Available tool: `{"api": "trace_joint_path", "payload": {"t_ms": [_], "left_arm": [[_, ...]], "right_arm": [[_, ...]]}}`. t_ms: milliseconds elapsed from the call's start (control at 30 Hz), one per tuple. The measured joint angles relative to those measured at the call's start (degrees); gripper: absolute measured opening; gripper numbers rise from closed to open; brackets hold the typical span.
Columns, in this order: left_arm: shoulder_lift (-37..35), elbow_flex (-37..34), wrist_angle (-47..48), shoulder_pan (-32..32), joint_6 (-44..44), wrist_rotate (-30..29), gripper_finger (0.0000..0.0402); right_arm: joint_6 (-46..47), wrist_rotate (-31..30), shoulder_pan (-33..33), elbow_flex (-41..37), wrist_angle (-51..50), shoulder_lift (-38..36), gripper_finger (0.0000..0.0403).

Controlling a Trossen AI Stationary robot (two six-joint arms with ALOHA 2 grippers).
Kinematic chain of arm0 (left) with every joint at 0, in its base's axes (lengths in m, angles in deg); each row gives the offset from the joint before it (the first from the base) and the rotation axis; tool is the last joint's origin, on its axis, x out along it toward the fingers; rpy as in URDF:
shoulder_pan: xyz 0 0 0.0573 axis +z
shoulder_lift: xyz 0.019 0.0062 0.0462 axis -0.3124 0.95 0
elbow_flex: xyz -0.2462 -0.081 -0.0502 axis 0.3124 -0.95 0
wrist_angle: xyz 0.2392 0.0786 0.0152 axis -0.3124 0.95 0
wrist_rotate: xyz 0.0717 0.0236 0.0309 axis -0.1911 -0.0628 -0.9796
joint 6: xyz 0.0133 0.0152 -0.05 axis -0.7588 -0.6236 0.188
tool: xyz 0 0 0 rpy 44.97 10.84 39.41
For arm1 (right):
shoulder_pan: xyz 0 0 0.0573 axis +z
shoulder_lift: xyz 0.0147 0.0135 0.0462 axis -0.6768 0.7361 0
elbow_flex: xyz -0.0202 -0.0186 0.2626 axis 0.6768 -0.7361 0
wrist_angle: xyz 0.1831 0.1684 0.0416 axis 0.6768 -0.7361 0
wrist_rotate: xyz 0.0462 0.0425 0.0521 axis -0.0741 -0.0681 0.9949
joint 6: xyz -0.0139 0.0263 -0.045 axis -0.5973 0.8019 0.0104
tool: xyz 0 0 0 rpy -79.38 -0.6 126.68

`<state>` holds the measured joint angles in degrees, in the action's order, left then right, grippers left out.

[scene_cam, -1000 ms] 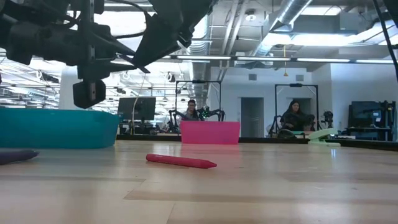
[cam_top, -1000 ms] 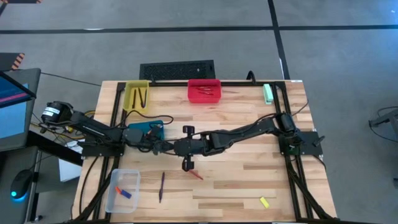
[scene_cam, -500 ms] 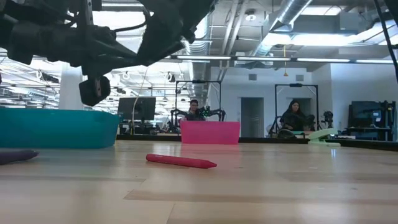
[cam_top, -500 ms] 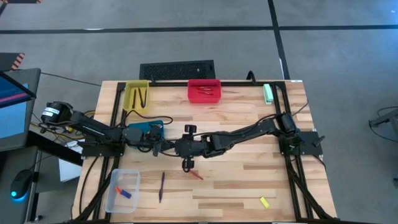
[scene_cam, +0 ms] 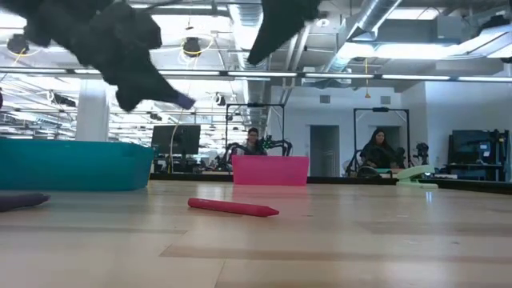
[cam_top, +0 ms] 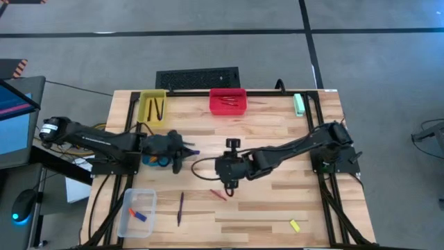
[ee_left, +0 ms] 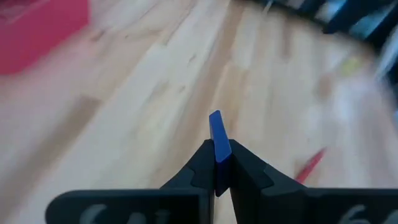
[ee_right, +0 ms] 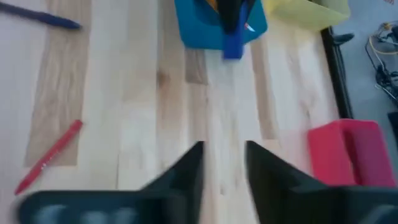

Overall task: Sort crayons/erasers/pens/pencils in bins
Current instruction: Put the blue eraser into the transparent bin

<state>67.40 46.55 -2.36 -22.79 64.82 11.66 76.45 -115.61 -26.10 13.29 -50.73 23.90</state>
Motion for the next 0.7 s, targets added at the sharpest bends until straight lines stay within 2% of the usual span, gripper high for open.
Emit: {"api": "trace_joint_path", "payload": {"t_ms": [100,167,300,400,533,700], "left_arm": [[-0.3,7.2,14.3,-1.5,-4.8,-1.8,0.0014],[-0.3,12.3,24.8,-3.0,-7.2,-1.7,0.0014],[0.5,23.2,45.3,-7.1,-8.4,-2.1,0.0014],[1.0,29.7,56.1,-11.4,-5.5,1.3,0.0014],[1.0,34.6,65.7,-19.4,4.4,8.1,0.0014],[1.0,33.5,74.1,-31.6,26.7,12.4,0.0014]], "right_arm": [[0.6,1.0,0.4,-9.1,9.3,-2.8,0.0042],[0.6,2.6,0.5,-15.4,16.5,-4.7,0.0012],[0.6,3.1,0.8,-24.9,29.2,-7.9,0.0019],[0.7,3.5,0.8,-28.7,34.8,-9.7,0.0015],[-0.1,3.4,1.7,-31.8,38.6,-9.9,0.0004],[0.3,3.5,2.6,-34.6,41.9,-9.3,0.0007]]}}
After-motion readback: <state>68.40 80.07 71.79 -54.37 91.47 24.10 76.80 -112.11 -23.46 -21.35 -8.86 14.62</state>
